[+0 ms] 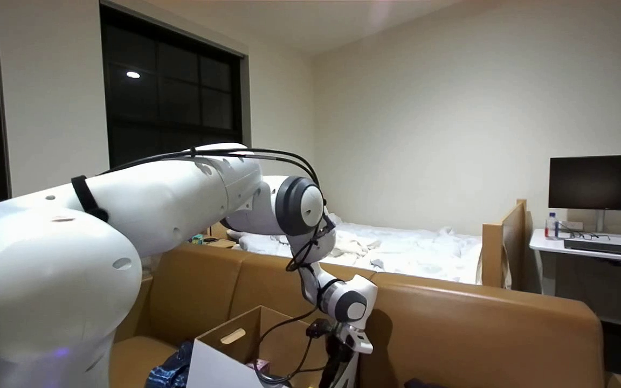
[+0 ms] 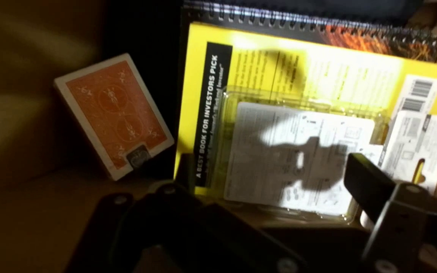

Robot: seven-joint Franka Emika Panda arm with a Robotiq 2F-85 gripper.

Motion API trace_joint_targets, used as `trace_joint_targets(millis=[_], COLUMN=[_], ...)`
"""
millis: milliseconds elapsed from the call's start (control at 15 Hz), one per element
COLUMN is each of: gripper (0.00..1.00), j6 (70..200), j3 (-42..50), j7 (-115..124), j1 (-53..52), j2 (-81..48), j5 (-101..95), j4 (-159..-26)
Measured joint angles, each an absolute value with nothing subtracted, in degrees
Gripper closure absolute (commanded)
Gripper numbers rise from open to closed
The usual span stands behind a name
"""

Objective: Take the umbrella and the jacket out of the box

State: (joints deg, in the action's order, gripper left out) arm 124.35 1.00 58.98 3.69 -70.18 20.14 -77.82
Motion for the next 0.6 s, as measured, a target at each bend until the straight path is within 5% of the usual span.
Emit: trace_joint_targets(millis=[600], gripper=[0.00], j6=[123.49], j3=[-2.84], j7=[54.49], j1=[5.59], j2=[-70.62], j5=[23.71], j4=[-77.96])
